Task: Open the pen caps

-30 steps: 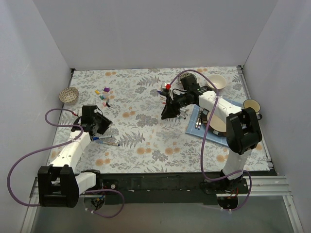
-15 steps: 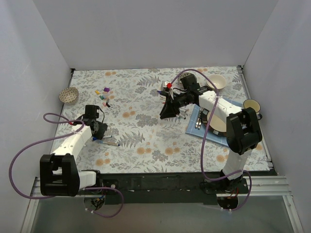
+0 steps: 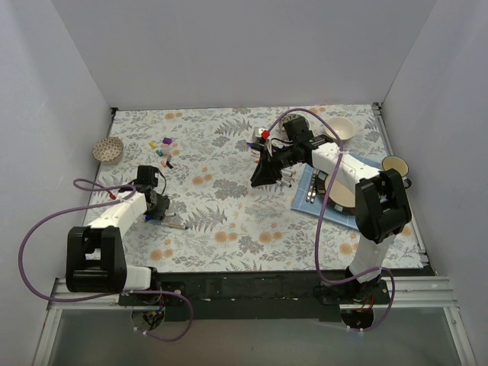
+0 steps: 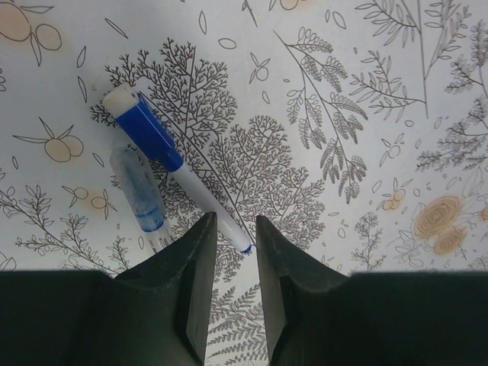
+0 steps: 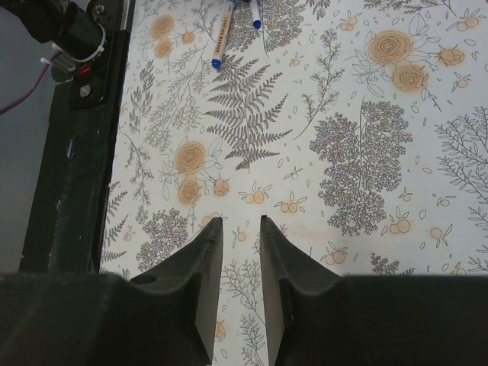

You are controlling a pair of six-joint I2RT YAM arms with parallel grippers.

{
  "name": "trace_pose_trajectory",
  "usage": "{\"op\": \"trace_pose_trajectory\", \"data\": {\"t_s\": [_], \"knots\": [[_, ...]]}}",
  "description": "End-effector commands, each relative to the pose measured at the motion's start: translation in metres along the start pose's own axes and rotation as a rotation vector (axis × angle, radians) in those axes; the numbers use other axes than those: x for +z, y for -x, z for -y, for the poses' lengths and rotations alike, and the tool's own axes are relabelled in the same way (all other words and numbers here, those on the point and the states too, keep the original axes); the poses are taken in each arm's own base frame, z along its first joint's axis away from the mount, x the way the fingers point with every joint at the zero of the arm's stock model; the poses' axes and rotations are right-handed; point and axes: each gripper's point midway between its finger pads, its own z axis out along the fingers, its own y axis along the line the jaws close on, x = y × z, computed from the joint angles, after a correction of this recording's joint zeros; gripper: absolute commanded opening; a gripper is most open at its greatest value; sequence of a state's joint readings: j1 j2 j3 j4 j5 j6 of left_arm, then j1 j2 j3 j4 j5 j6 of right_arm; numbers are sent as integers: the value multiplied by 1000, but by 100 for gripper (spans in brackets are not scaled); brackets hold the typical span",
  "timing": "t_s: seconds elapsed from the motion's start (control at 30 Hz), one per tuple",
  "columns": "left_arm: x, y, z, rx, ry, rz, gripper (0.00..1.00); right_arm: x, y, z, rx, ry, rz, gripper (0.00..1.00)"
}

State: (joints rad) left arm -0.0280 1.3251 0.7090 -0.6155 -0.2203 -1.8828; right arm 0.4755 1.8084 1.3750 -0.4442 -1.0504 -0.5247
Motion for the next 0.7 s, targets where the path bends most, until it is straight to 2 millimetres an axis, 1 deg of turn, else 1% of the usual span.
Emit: {"op": "trace_pose_trajectory", "data": {"t_s": [0.0, 0.1, 0.2, 0.27, 0.33, 0.4, 0.43, 0.57, 0.67], "knots": [[8, 5, -6, -21, 46, 24, 24, -5, 17, -11, -53, 2, 31, 33], [13, 3, -12, -12, 79, 20, 23, -5, 17, -11, -54, 4, 31, 33], [18, 3, -15, -15, 95, 23, 24, -6, 18, -11, -56, 3, 33, 32], [21, 4, -15, -22, 109, 17, 26, -5, 18, -12, -59, 4, 34, 32], [25, 0, -16, -16, 132, -11, 26, -6, 19, -12, -60, 2, 34, 32], [24, -1, -13, -10, 139, -27, 27, -7, 19, -12, -61, -1, 34, 32], [25, -2, -14, -5, 147, -30, 30, -7, 19, -12, -64, -2, 35, 32], [26, 0, -14, -4, 143, -23, 34, -7, 20, -12, -65, -2, 36, 32], [29, -2, -11, 3, 144, -35, 34, -8, 20, -12, -66, -4, 37, 32]]}}
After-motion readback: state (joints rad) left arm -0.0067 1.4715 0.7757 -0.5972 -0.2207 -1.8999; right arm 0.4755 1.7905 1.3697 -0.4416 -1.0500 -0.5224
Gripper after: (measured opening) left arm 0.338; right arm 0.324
